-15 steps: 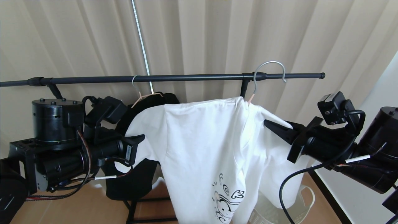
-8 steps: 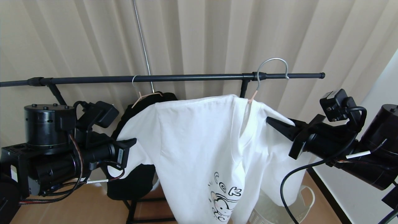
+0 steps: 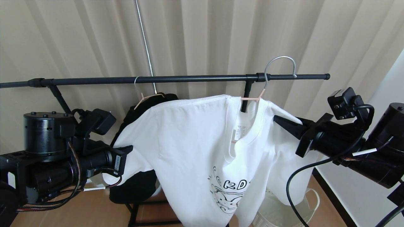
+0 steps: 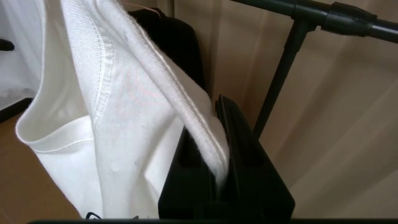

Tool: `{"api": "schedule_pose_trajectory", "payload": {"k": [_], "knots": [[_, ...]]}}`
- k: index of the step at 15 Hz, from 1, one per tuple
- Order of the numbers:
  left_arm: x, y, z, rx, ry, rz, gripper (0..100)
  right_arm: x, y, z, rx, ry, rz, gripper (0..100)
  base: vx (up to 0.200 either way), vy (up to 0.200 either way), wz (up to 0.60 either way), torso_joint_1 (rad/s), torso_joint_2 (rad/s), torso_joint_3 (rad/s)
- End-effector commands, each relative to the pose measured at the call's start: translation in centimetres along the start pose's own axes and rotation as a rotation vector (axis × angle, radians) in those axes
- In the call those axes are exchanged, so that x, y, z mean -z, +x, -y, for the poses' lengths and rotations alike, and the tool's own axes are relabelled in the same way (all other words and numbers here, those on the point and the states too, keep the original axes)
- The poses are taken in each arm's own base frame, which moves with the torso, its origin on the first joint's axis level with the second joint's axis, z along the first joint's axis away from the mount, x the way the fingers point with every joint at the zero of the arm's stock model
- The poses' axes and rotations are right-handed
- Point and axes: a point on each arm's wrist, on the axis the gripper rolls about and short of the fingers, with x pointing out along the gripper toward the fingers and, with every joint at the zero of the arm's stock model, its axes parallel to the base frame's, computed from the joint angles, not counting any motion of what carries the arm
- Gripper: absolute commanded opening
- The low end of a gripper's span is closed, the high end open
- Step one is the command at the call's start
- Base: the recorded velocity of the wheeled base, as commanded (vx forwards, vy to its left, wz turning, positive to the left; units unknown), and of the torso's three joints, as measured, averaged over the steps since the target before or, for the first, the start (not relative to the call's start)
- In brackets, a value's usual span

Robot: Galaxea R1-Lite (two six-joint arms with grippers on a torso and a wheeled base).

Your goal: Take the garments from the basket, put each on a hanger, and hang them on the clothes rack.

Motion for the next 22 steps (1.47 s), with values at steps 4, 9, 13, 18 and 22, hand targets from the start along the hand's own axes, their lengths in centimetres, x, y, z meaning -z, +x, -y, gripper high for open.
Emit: {"api": "schedule_pose_trajectory", "payload": {"k": [4,9,13,18,22], "knots": [[0.5,-0.5,0.1,0.001,-0.006,-0.008,0,-0.1,0.0,0.1,0.004,-0.002,0.004,0,0.000,0.000,0.00,0.000,0.00,0.000],[1.6,-0.5,0.2,0.003,-0.008,-0.045,0,-0.3,-0.1,0.5,0.017,-0.002,0.010,0,0.000,0.000,0.00,0.000,0.00,0.000],[2.3,-0.6,0.2,0.005,-0.034,-0.071,0,-0.3,-0.1,0.6,0.023,-0.003,0.013,0,0.000,0.000,0.00,0.000,0.00,0.000],[2.6,-0.3,0.3,0.008,-0.039,-0.088,0,-0.5,-0.1,0.9,0.031,-0.003,0.016,0,0.000,0.000,0.00,0.000,0.00,0.000],[2.7,-0.3,0.3,0.008,-0.058,-0.091,0,-0.5,0.0,0.9,0.031,-0.004,0.018,0,0.000,0.000,0.00,0.000,0.00,0.000]]}}
